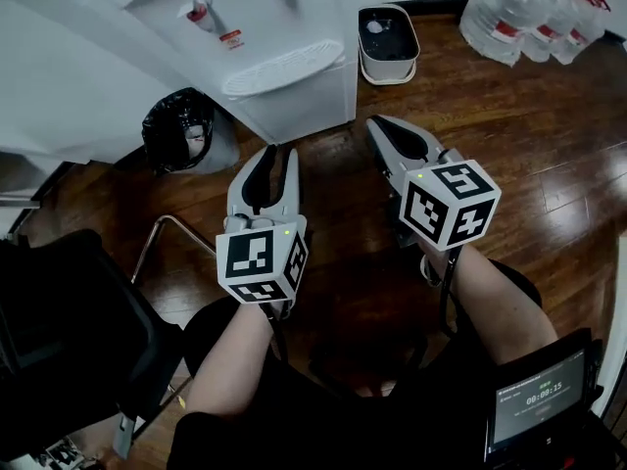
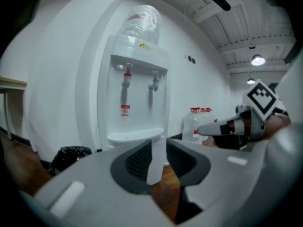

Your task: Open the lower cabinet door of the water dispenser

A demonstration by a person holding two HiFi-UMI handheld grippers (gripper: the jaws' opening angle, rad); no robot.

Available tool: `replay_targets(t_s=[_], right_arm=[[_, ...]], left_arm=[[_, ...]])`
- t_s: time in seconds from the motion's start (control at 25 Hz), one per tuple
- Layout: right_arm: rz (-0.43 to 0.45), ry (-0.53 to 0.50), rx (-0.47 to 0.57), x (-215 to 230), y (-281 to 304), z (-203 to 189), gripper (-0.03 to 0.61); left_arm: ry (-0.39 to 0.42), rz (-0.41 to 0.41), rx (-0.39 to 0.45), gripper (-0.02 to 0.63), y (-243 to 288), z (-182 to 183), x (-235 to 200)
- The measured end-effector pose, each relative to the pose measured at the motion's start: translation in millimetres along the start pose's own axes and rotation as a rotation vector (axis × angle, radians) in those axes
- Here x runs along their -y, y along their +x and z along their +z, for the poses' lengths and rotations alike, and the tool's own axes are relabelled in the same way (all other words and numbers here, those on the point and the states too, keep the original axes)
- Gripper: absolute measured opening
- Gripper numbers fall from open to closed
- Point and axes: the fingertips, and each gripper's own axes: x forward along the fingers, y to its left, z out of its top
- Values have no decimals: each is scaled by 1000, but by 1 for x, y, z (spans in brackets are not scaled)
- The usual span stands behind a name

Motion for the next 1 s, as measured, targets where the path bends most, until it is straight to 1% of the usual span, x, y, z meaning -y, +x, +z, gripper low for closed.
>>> replay_targets(t_s=[0.12, 0.2, 0.36, 0.56, 0.68, 0.84, 0.92, 1.0], right_arm=[[7, -59, -1, -19, -12, -12, 5], [1, -105, 1, -28, -19, -19, 5], [-10, -224, 1, -40, -28, -30, 5], [-10, -327, 24, -60, -28, -41, 5], [-8, -371, 57, -69, -26, -34, 5], [-9, -411, 102, -72, -27, -19, 5], [-8, -415, 110, -71, -28, -17, 5], [-5, -408, 107, -69, -29, -17, 5]], left_arm=[[-12, -2, -3, 117, -13, -13, 10], [-10, -5, 15, 117, -20, -12, 17], [-39, -8, 46, 117, -30, -8, 25], [-45, -13, 55, 101, -38, -10, 25], [-41, -6, 56, 101, -37, -14, 23], [-82, -33, 36, 101, -32, -14, 31], [-92, -34, 30, 101, -29, -16, 32], [-84, -23, 29, 101, -27, -19, 30]])
